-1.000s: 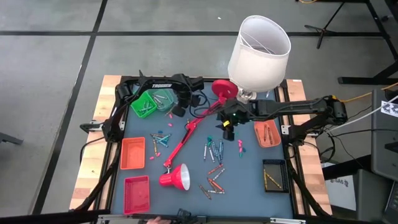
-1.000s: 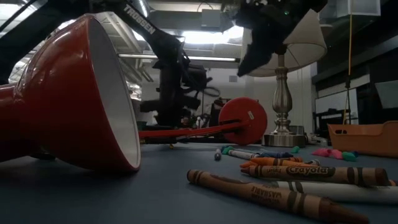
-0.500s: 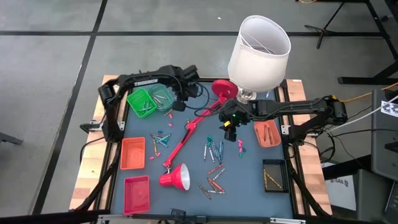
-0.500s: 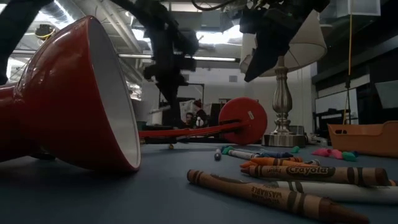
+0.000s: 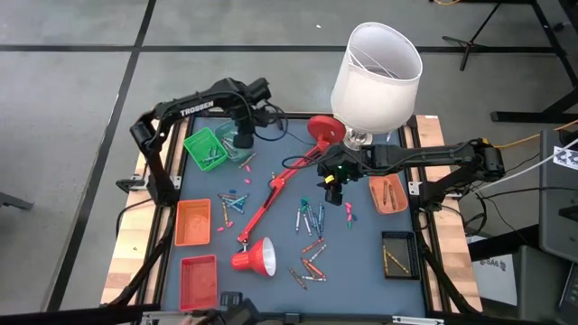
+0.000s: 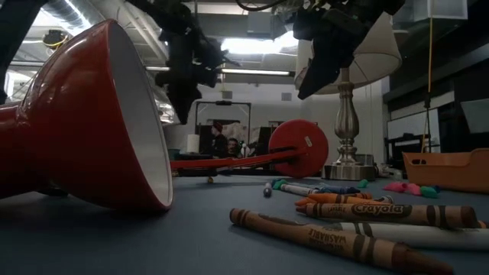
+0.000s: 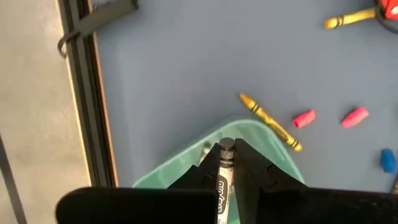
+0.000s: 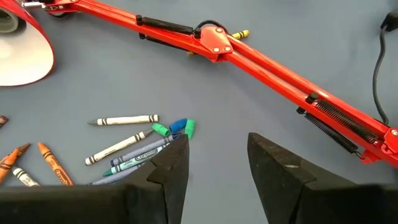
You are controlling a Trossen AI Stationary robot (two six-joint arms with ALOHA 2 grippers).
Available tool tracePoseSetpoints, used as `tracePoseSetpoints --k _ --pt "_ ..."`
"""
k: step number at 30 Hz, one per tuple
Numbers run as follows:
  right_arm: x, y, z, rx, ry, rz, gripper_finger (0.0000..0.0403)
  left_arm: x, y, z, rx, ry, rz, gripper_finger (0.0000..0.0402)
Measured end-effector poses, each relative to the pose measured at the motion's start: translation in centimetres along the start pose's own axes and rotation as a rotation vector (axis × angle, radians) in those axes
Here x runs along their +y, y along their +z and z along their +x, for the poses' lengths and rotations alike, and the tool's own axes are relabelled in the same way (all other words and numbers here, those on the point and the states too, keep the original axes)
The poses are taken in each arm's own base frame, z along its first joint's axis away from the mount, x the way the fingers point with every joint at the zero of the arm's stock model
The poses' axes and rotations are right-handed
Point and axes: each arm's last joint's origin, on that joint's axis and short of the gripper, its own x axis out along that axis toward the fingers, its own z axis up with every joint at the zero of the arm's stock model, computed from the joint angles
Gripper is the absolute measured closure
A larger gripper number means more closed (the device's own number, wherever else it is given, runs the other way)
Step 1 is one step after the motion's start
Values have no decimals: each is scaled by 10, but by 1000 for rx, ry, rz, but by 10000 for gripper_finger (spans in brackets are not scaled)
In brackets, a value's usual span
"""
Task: Sort crayons
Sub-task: Put the gray crayon into the blue bin, then put the green crayon into the green bin
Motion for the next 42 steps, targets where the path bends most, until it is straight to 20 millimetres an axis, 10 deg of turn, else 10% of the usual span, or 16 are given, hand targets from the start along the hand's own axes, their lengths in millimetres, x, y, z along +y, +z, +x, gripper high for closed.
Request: tracePoseSetpoints --k 21,33,42 --pt "0 0 1 -5 0 -23 240 1 -31 50 172 70 -83 360" --pt "0 4 1 -43 2 -27 240 0 -27 50 135 84 -217 290" --pt "0 4 1 -42 2 -28 240 -24 -23 12 -1 45 -323 300"
